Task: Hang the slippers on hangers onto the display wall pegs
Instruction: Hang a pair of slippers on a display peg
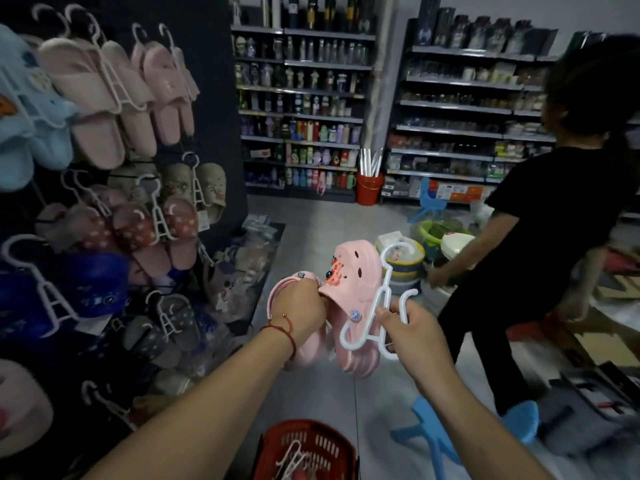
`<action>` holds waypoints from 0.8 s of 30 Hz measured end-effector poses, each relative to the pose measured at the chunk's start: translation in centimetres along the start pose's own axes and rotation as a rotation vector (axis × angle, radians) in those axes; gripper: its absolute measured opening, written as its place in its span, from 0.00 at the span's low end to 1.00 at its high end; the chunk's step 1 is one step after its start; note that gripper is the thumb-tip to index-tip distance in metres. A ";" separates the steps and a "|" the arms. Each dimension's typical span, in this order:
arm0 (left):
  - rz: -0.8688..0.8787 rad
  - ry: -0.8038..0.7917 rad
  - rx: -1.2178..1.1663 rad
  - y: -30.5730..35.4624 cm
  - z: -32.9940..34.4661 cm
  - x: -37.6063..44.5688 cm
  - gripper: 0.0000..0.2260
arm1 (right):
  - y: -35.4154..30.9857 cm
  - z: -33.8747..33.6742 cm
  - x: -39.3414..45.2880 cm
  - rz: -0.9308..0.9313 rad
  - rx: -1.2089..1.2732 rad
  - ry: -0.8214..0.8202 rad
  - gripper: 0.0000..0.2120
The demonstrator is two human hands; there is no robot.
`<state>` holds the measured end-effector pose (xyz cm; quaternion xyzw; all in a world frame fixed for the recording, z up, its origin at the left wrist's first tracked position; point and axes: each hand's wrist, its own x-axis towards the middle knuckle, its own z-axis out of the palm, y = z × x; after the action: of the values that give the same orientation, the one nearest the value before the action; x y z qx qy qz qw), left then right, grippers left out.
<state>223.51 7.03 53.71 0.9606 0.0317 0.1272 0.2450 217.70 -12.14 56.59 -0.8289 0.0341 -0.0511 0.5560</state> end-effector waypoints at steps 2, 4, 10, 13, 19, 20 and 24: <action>-0.007 -0.052 0.045 -0.7 0.5 -0.3 0.09 | 0.3 0.4 -0.1 0.002 -0.003 -0.013 0.13; -0.018 -0.068 0.066 -1.6 0.8 -0.6 0.08 | 0.6 0.9 -0.5 -0.021 -0.027 -0.014 0.15; -0.142 -0.199 0.022 -4.2 2.5 -2.4 0.10 | 2.3 3.1 -1.8 -0.007 -0.074 -0.075 0.16; -0.210 -0.258 0.008 -4.9 3.7 -3.4 0.11 | 3.3 3.7 -1.9 0.120 0.014 -0.144 0.10; -0.347 -0.477 0.011 -6.4 6.0 -5.1 0.11 | 4.1 5.5 -2.5 0.097 -0.180 -0.208 0.08; -0.358 -0.501 0.005 -6.7 6.0 -5.4 0.11 | 4.3 5.8 -3.0 0.089 -0.224 -0.225 0.08; -0.380 -0.555 0.024 -7.9 6.4 -6.2 0.13 | 6.1 6.8 -4.9 0.010 -0.361 -0.273 0.04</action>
<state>219.22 10.29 43.12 0.9384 0.1438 -0.1876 0.2522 213.65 -7.66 48.20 -0.9140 -0.0285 0.0711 0.3984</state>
